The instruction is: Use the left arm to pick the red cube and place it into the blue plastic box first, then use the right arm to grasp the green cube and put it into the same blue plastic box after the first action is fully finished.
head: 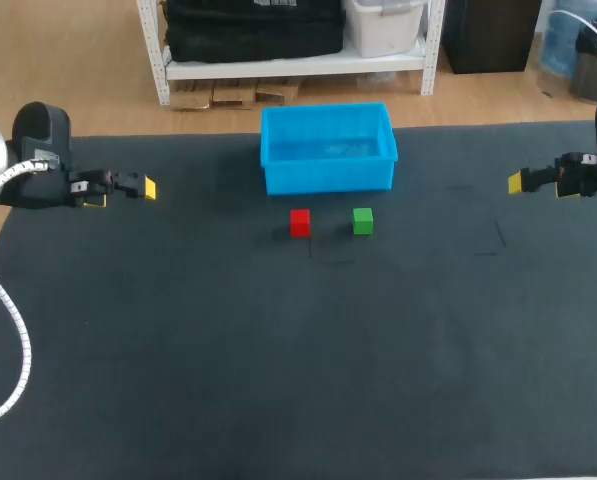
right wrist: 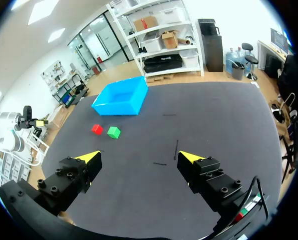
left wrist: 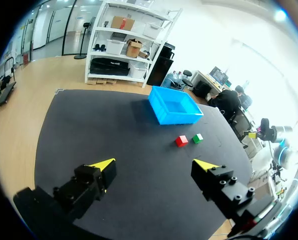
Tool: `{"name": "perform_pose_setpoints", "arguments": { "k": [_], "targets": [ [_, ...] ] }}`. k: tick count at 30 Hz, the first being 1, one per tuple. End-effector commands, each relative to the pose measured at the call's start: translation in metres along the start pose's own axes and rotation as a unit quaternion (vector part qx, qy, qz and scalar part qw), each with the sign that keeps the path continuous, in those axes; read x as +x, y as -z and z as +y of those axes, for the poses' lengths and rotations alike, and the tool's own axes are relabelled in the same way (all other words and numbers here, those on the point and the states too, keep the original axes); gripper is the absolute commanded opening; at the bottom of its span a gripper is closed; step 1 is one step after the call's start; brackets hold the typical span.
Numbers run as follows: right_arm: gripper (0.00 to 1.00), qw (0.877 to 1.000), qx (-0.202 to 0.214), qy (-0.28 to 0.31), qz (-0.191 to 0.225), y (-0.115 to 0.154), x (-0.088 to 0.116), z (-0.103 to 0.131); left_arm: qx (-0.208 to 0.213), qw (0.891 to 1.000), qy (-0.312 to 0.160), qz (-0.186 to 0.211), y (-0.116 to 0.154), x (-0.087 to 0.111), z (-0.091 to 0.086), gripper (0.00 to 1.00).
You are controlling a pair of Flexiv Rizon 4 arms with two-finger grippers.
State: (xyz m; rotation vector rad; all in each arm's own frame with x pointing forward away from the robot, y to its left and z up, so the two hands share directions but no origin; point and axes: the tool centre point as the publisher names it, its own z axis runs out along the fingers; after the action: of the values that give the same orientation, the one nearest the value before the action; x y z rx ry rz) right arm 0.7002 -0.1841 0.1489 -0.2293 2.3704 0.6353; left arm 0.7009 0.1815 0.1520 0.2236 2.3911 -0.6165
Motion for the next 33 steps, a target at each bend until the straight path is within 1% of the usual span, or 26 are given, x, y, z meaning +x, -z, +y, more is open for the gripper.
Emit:
{"name": "perform_pose_setpoints", "arguments": {
  "k": [1, 11, 14, 19, 20, 23, 26, 28, 33],
  "targets": [
    [1.00, 1.000, 0.001, 0.000, 0.001, 0.000, 0.000, 0.000, 0.005, 1.000, -0.001, -0.003, 0.000, 0.001, 0.002, 1.00],
    [1.00, 1.000, 0.001, 0.000, 0.001, 0.000, 0.000, 0.000, 0.005, 1.000, -0.001, -0.003, 0.000, 0.001, 0.002, 1.00],
    [1.00, 1.000, 0.001, 0.000, 0.001, 0.000, 0.000, 0.000, -0.001, 1.000, 0.004, 0.015, -0.005, -0.004, -0.002, 1.00],
    [1.00, 1.000, 0.001, 0.000, 0.001, 0.000, 0.000, 0.000, -0.018, 0.999, 0.003, 0.049, -0.010, -0.016, -0.016, 1.00],
    [1.00, 1.000, 0.001, 0.000, 0.001, 0.000, 0.000, 0.000, -0.027, 0.998, 0.002, 0.061, -0.012, -0.018, -0.018, 1.00],
    [1.00, 1.000, 0.001, 0.000, 0.001, 0.000, 0.000, 0.000, -0.047, 0.996, -0.003, 0.078, -0.020, -0.024, -0.026, 1.00],
    [1.00, 1.000, 0.001, 0.000, 0.001, 0.000, 0.000, 0.000, -0.065, 0.993, -0.007, 0.100, -0.032, -0.026, -0.036, 1.00],
    [1.00, 1.000, 0.001, 0.000, 0.001, 0.000, 0.000, 0.000, -0.070, 0.991, -0.007, 0.116, -0.039, -0.026, -0.044, 1.00],
    [1.00, 1.000, 0.001, 0.000, 0.001, 0.000, 0.000, 0.000, -0.081, 0.987, -0.010, 0.136, -0.056, -0.027, -0.061, 1.00]
  ]
}}
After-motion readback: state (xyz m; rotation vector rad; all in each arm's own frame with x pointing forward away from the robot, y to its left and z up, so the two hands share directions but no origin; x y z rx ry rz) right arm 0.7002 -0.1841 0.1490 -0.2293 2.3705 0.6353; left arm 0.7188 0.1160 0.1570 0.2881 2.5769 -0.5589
